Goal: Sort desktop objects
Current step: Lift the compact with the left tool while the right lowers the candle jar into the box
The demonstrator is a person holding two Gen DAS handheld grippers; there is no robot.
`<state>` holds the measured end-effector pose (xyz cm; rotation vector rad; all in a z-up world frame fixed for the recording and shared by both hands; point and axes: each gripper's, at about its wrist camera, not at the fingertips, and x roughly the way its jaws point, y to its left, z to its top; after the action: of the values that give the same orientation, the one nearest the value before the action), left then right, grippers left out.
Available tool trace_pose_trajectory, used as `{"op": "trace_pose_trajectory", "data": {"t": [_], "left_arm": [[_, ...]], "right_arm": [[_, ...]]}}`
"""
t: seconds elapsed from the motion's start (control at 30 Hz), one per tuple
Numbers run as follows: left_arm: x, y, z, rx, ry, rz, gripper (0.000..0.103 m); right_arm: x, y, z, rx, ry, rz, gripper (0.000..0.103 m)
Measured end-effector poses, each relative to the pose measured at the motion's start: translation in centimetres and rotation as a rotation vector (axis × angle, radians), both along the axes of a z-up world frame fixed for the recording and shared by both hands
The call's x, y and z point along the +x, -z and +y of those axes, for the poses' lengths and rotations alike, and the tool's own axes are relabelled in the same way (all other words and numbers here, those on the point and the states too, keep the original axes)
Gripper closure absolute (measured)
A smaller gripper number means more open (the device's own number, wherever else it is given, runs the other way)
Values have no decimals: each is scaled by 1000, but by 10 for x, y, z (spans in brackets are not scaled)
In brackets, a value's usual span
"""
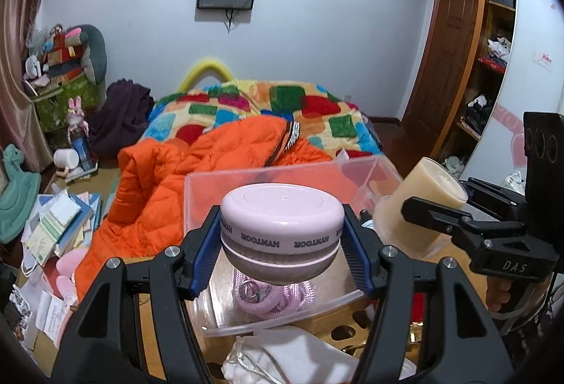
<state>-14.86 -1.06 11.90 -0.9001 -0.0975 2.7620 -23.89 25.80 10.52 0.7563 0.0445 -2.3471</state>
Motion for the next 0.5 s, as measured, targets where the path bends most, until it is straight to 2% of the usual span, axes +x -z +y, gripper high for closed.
{"op": "trace_pose_trajectory", "data": {"t": [0.17,0.5], "left_arm": [[-10,17,-1,-7,3,-46,40],[-21,35,-2,-16,12,-96,40]], "right_arm": [[-11,20,-19,27,-34,-34,49],[-19,41,-32,104,-47,-37,49]]}}
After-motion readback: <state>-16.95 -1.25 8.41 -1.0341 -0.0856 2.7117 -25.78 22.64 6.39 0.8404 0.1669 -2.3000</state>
